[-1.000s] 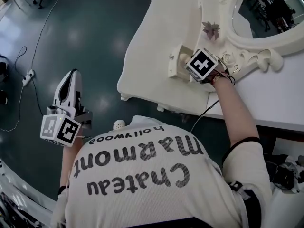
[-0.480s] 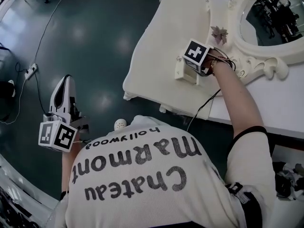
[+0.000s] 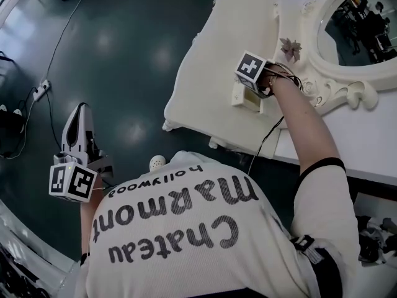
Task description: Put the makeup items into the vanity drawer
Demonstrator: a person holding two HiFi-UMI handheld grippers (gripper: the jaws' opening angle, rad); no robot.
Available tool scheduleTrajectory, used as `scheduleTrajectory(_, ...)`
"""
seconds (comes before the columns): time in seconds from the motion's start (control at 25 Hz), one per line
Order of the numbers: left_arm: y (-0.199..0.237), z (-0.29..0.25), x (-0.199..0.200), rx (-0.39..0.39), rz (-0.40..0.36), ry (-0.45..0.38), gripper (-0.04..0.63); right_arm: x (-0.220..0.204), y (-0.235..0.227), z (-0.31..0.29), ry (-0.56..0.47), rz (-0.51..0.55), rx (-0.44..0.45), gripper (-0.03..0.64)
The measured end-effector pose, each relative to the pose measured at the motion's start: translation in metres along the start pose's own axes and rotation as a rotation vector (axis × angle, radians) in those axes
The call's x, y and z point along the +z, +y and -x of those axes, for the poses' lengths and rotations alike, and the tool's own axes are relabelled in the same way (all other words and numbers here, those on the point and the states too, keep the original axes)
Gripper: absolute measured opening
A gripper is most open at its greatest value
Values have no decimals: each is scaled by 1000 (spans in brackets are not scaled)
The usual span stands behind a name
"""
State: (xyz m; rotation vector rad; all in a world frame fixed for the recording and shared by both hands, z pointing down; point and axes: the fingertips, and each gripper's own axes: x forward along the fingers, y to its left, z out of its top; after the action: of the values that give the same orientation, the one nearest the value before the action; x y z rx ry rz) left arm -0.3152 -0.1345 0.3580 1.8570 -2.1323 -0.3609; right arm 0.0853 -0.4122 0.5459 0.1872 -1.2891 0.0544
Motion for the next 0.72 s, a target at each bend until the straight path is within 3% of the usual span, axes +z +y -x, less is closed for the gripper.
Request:
scheduleTrajectory(0.16, 5, 0, 4, 4, 0, -6, 8, 0, 10, -10, 32, -3, 48, 163)
scheduleTrajectory(0.72, 11, 2, 1, 6, 11, -12, 8, 5, 12, -18, 9, -44, 39, 175)
